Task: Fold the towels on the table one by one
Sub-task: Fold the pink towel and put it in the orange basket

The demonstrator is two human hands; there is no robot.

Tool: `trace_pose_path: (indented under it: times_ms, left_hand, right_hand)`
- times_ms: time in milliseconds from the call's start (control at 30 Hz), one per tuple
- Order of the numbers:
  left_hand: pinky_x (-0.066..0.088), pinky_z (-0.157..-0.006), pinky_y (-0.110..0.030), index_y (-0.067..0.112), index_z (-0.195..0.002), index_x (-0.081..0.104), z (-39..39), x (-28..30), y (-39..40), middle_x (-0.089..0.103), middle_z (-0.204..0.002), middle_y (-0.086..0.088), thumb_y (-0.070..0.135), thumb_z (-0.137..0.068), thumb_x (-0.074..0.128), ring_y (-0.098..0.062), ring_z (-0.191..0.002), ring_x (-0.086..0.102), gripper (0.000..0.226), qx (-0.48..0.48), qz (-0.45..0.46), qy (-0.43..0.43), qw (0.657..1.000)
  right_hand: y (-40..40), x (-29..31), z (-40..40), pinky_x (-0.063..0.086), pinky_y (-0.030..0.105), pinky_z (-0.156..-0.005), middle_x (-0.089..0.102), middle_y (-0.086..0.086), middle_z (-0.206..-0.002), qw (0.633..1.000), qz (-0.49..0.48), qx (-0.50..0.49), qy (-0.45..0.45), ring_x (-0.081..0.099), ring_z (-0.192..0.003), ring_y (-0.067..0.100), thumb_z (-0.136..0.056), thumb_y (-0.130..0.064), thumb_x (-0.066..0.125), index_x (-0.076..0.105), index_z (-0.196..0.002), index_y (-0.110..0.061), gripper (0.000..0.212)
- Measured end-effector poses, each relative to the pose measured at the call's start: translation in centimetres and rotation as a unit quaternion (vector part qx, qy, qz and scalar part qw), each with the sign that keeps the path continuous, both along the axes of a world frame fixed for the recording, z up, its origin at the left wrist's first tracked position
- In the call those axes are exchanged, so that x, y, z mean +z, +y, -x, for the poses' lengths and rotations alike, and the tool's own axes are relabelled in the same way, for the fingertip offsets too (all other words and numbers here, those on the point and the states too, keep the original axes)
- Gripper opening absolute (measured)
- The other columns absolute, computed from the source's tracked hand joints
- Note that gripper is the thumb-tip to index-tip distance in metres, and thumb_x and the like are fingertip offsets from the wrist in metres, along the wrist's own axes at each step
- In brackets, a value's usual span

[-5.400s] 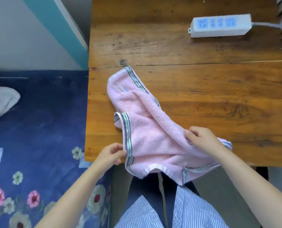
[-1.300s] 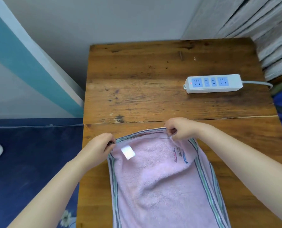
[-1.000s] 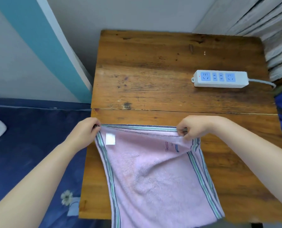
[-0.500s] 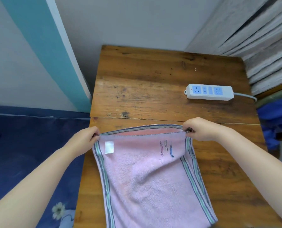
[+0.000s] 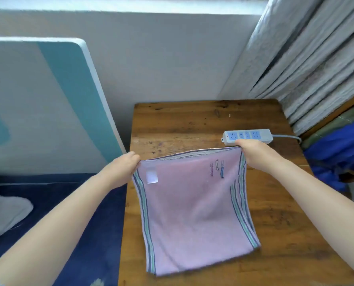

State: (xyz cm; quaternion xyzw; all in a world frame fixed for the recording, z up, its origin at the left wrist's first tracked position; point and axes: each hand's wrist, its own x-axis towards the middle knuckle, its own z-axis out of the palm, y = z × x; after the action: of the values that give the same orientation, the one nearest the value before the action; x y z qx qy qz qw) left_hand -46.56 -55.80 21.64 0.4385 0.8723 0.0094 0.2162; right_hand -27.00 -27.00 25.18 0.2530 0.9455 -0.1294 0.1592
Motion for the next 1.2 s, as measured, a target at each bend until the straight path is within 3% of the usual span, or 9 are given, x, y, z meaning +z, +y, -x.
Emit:
trace_pose_path:
  times_ms: [133,267,400,533,667,767,833,933,1200]
  left_hand:
    - [0.044,-0.079,-0.044,-0.007,-0.1,0.056,1.6,7.5,2.4,0.052,-0.1,-0.024,-0.002,-0.092,0.042,-0.036,-0.094,0.053,0.017,0.049,-0.184,0.147,0.971]
    - [0.05,-0.065,-0.047,-0.011,-0.085,0.062,1.4,15.0,4.0,0.059,-0.085,-0.031,-0.003,-0.078,0.046,-0.046,-0.078,0.059,0.02,0.101,-0.411,0.248,0.872]
    - [0.042,-0.08,-0.043,-0.008,-0.099,0.059,1.2,17.7,4.6,0.059,-0.1,-0.025,0.021,-0.075,0.017,-0.036,-0.099,0.054,0.056,0.052,-0.299,0.235,0.923]
    - [0.051,-0.059,-0.046,-0.008,-0.083,0.059,1.9,18.2,3.7,0.061,-0.075,-0.026,-0.002,-0.076,0.041,-0.041,-0.073,0.06,0.02,0.072,-0.353,0.295,0.885]
    - [0.05,-0.057,-0.046,-0.01,-0.084,0.06,2.1,17.9,3.5,0.061,-0.079,-0.028,-0.013,-0.076,0.048,-0.042,-0.074,0.061,0.015,0.044,-0.308,0.303,0.901]
    - [0.048,-0.046,-0.041,-0.003,-0.083,0.054,1.6,17.2,3.6,0.061,-0.069,-0.025,-0.016,-0.07,0.054,-0.037,-0.061,0.061,0.018,0.053,-0.348,0.295,0.888]
    - [0.048,-0.057,-0.044,-0.003,-0.092,0.056,1.7,17.1,4.4,0.062,-0.083,-0.027,-0.006,-0.084,0.046,-0.04,-0.07,0.06,0.014,0.096,-0.372,0.284,0.879]
    - [0.044,-0.073,-0.04,0.0,-0.108,0.055,2.8,15.4,5.1,0.058,-0.109,-0.019,0.012,-0.097,0.035,-0.038,-0.091,0.058,0.026,0.136,-0.221,0.238,0.936]
    - [0.04,-0.085,-0.035,-0.003,-0.105,0.062,4.0,14.5,6.6,0.061,-0.11,-0.025,0.0,-0.089,0.042,-0.038,-0.103,0.054,0.025,0.249,-0.306,0.132,0.909]
  right_hand:
    - [0.6,6.1,0.6,0.045,0.041,-0.077,0.061,0.024,-0.096,0.97,-0.109,-0.021,0.217,0.056,-0.094,0.039,-0.082,-0.001,0.051,0.061,-0.096,0.005,0.018]
    - [0.5,11.8,1.1,0.049,0.048,-0.071,0.064,0.028,-0.079,0.867,-0.199,-0.068,0.451,0.058,-0.079,0.045,-0.074,-0.003,0.039,0.065,-0.084,0.008,0.03]
    - [0.3,14.0,1.4,0.047,0.045,-0.072,0.066,0.027,-0.081,0.891,-0.24,-0.039,0.382,0.058,-0.086,0.043,-0.074,0.006,0.045,0.067,-0.088,0.005,0.026]
    - [0.7,14.5,0.3,0.05,0.045,-0.065,0.066,0.025,-0.07,0.812,-0.264,-0.072,0.515,0.059,-0.069,0.042,-0.07,0.01,0.051,0.067,-0.08,0.007,0.019]
    - [2.0,14.7,0.3,0.047,0.049,-0.076,0.067,0.028,-0.083,0.882,-0.209,-0.043,0.42,0.056,-0.085,0.046,-0.079,0.007,0.051,0.067,-0.09,0.009,0.019]
    - [2.6,14.2,0.1,0.046,0.047,-0.074,0.067,0.028,-0.081,0.868,-0.202,-0.044,0.451,0.056,-0.084,0.045,-0.079,0.009,0.052,0.067,-0.089,0.008,0.018]
    - [2.8,13.8,0.4,0.045,0.042,-0.076,0.067,0.026,-0.092,0.886,-0.166,-0.056,0.428,0.056,-0.091,0.042,-0.082,0.007,0.048,0.065,-0.094,0.006,0.022]
    - [3.4,12.2,0.6,0.045,0.038,-0.081,0.066,0.019,-0.107,0.948,-0.109,-0.063,0.293,0.055,-0.103,0.037,-0.085,-0.002,0.046,0.065,-0.102,-0.002,0.026]
    - [3.0,10.7,3.3,0.037,0.034,-0.086,0.062,0.027,-0.107,0.919,-0.032,-0.143,0.367,0.055,-0.103,0.037,-0.084,0.006,0.044,0.065,-0.102,0.005,0.028]
